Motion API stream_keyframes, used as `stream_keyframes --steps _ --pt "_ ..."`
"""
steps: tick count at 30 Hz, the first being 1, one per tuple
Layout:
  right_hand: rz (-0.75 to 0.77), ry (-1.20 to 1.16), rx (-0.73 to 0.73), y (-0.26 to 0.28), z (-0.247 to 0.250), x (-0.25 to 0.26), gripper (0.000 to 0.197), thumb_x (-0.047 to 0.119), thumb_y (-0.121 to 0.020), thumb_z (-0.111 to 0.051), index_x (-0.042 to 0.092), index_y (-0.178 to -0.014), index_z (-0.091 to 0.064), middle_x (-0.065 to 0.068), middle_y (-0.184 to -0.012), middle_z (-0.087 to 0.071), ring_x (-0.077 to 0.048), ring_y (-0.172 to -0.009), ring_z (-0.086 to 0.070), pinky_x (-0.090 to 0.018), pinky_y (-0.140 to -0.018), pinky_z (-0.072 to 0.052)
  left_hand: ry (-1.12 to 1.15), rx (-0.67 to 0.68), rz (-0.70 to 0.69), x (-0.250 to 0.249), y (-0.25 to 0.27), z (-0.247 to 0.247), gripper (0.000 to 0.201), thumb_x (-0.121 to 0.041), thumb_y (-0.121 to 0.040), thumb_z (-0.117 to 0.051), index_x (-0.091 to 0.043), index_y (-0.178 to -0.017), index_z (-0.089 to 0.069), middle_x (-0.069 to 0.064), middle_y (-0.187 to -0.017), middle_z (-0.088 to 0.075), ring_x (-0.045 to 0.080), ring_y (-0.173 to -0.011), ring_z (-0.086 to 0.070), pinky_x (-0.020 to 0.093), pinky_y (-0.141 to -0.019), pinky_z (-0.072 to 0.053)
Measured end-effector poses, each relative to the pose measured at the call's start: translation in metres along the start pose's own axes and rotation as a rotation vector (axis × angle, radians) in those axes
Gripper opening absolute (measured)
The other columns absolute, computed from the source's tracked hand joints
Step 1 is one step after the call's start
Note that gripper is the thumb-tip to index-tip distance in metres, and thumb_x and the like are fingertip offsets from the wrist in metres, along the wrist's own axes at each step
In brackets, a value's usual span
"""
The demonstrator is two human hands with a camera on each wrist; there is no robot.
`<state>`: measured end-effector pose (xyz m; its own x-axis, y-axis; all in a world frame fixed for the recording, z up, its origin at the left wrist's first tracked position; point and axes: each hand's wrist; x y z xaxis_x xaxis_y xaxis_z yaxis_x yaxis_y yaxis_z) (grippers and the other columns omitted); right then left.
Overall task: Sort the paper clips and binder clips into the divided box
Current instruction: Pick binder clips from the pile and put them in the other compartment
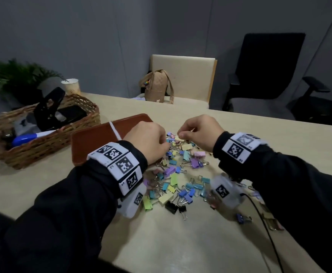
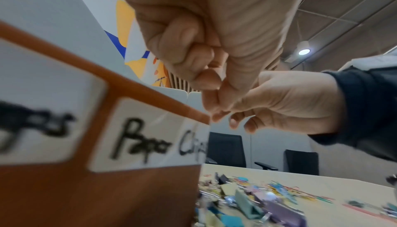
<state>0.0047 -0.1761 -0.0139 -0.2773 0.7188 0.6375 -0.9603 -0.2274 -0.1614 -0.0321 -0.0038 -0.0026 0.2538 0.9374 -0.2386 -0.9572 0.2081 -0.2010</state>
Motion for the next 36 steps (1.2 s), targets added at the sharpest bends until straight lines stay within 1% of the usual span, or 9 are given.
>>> stream_keyframes --steps 4,10,14,17,20,23,26,30,36 --pt "-0.151 0.204 0.085 0.023 0.043 -0.041 0.007 0.013 -0.083 -0.070 0.019 -0.080 -0.071 0.008 -0.068 -0.063 -0.008 -0.064 -0.057 -0.017 -0.055 -0.042 0.053 0.131 -0.108 -0.037 -0.008 -0.019 0.018 -0.036 -0.082 -0.067 -0.021 -0.073 -0.066 -0.003 -0.078 -0.065 0.016 -0.078 -0.060 0.026 -0.069 -0.048" --pt "-0.359 0.331 0.154 0.056 0.088 -0.084 0.012 -0.001 -0.079 -0.068 0.011 -0.080 -0.072 -0.002 -0.067 -0.067 -0.011 -0.048 -0.060 -0.021 -0.052 -0.051 -0.014 0.402 -0.347 -0.092 -0.013 -0.053 0.015 -0.028 -0.086 -0.062 -0.018 -0.094 -0.070 -0.002 -0.093 -0.067 0.015 -0.087 -0.059 0.027 -0.077 -0.050" --pt "-0.297 0.591 0.331 0.074 0.091 -0.091 0.014 0.007 -0.076 -0.072 0.016 -0.086 -0.072 0.007 -0.074 -0.064 -0.011 -0.071 -0.060 -0.021 -0.067 -0.049 -0.068 0.472 -0.430 -0.117 -0.019 -0.065 0.024 -0.028 -0.086 -0.063 -0.016 -0.107 -0.068 0.001 -0.104 -0.065 0.021 -0.096 -0.062 0.033 -0.083 -0.053" --pt "-0.243 0.682 0.423 0.084 0.090 -0.091 0.017 0.011 -0.079 -0.067 0.020 -0.093 -0.071 0.006 -0.086 -0.066 -0.016 -0.087 -0.062 -0.024 -0.078 -0.049 -0.147 0.510 -0.394 -0.129 -0.021 -0.072 0.038 -0.046 -0.081 -0.067 -0.013 -0.101 -0.068 0.003 -0.096 -0.067 0.022 -0.090 -0.064 0.031 -0.072 -0.054" --pt "-0.193 0.686 0.485 0.091 0.085 -0.088 0.028 0.035 -0.077 -0.075 0.021 -0.100 -0.068 0.005 -0.097 -0.067 -0.015 -0.089 -0.059 -0.028 -0.080 -0.051 -0.246 0.555 -0.365 -0.136 -0.021 -0.078 0.051 -0.059 -0.069 -0.073 -0.013 -0.091 -0.069 0.004 -0.086 -0.068 0.022 -0.081 -0.065 0.034 -0.070 -0.058" --pt "-0.166 0.771 0.560 0.094 0.076 -0.085 0.049 0.053 -0.067 -0.078 0.020 -0.101 -0.067 0.003 -0.095 -0.067 -0.016 -0.086 -0.059 -0.029 -0.075 -0.050 -0.278 0.568 -0.373 -0.139 -0.023 -0.080 0.044 -0.049 -0.072 -0.076 -0.010 -0.093 -0.069 0.006 -0.090 -0.069 0.024 -0.083 -0.066 0.034 -0.073 -0.057" --pt "-0.122 0.829 0.554 0.097 0.070 -0.082 0.040 0.045 -0.072 -0.077 0.017 -0.099 -0.070 0.001 -0.096 -0.069 -0.017 -0.080 -0.055 -0.026 -0.071 -0.048 -0.267 0.586 -0.397 -0.141 -0.026 -0.078 0.032 -0.035 -0.080 -0.074 -0.007 -0.095 -0.073 0.008 -0.095 -0.071 0.025 -0.088 -0.067 0.035 -0.076 -0.056" --pt "-0.079 0.842 0.537 0.101 0.066 -0.079 0.025 0.028 -0.078 -0.075 0.013 -0.099 -0.073 -0.003 -0.097 -0.071 -0.021 -0.090 -0.062 -0.024 -0.068 -0.044 -0.291 0.583 -0.430 -0.145 -0.027 -0.077 0.020 -0.022 -0.085 -0.068 -0.007 -0.097 -0.073 0.008 -0.098 -0.071 0.025 -0.092 -0.066 0.032 -0.076 -0.053" --pt "-0.044 0.843 0.533 0.104 0.060 -0.083 0.011 0.015 -0.083 -0.064 0.012 -0.093 -0.070 -0.006 -0.089 -0.067 -0.023 -0.078 -0.056 -0.025 -0.064 -0.041 -0.260 0.552 -0.459 -0.142 -0.027 -0.078 0.017 -0.022 -0.083 -0.068 -0.008 -0.091 -0.073 0.006 -0.089 -0.070 0.024 -0.086 -0.065 0.030 -0.068 -0.053"
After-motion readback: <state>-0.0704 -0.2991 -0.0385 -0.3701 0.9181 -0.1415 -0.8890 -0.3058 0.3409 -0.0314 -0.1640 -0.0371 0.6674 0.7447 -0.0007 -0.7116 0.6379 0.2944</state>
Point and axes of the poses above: each hand's wrist, its own y-axis away from the middle knuckle, its own z-axis out of the back of the hand, x = y × z
